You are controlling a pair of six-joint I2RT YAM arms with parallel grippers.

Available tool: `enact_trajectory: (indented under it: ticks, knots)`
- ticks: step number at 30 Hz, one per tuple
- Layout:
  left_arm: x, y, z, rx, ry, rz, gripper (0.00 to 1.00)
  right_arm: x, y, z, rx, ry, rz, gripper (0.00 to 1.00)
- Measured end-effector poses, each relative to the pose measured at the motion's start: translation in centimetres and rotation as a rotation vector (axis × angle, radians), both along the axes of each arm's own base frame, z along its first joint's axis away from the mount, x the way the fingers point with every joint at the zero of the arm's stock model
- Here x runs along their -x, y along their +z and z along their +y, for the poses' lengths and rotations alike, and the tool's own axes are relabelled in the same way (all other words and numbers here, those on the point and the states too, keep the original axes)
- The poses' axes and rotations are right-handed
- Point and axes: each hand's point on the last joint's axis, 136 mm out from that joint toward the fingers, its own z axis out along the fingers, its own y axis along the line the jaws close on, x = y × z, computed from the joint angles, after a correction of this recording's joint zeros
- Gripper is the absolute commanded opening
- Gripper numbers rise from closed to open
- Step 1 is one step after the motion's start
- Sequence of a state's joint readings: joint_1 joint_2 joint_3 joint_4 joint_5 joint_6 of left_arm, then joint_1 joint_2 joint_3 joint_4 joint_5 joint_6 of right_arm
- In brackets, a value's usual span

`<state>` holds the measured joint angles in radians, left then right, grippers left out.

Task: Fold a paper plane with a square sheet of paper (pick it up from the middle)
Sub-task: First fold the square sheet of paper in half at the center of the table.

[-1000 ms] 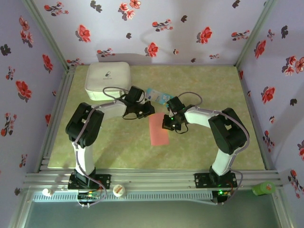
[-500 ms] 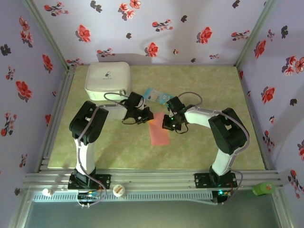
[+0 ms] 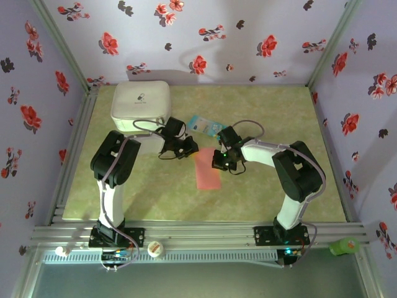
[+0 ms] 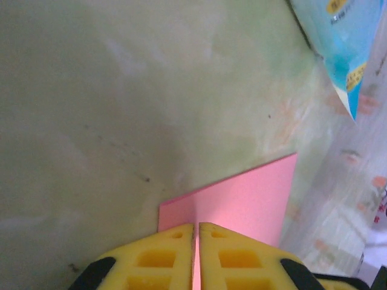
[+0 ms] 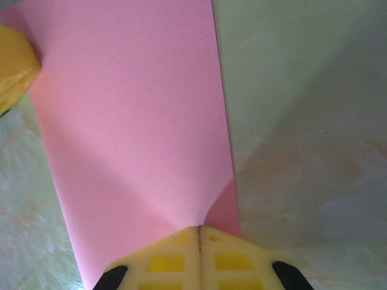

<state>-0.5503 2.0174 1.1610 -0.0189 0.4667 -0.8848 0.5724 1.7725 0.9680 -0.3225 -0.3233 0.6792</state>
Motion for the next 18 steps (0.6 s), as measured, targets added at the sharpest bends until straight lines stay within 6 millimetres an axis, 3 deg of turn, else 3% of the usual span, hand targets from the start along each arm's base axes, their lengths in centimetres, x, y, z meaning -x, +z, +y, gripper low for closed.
enact_trajectory:
  ticks: [18]
  knots:
    - [-2.3, 0.2, 1.4, -0.101, 0.106, -0.011, 0.14, 0.0, 0.0, -0.1, 0.006, 0.006, -0.007, 0.00]
